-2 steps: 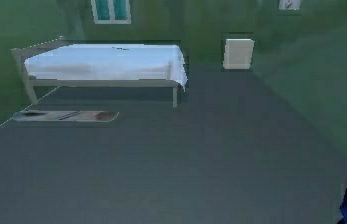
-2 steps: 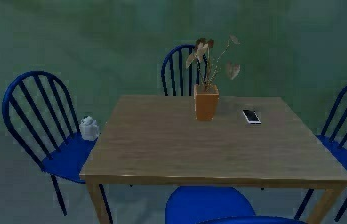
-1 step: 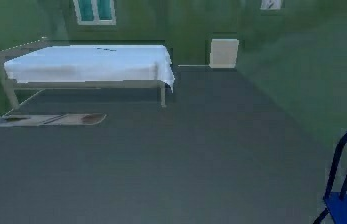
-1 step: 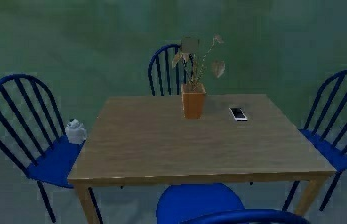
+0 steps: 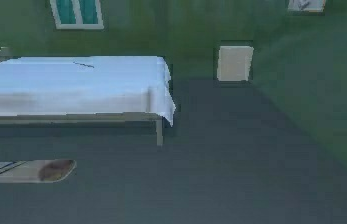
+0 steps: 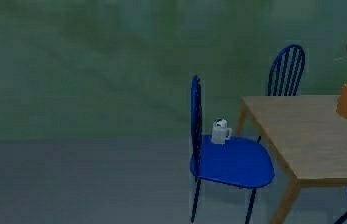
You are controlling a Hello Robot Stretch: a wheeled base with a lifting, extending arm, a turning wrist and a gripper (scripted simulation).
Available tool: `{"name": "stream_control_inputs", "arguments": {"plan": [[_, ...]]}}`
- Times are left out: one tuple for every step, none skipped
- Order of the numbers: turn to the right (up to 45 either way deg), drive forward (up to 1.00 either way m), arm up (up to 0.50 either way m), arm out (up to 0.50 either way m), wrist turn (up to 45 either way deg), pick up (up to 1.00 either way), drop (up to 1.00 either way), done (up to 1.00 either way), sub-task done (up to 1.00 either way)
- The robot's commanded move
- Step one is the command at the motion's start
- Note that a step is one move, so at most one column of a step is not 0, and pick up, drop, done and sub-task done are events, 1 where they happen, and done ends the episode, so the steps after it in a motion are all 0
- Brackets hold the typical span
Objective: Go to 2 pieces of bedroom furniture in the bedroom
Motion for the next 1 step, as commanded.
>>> {"name": "stream_control_inputs", "arguments": {"plan": [[0.0,1.00,0.00,0.00,0.0,0.00,0.00,0.00,0.00]]}}
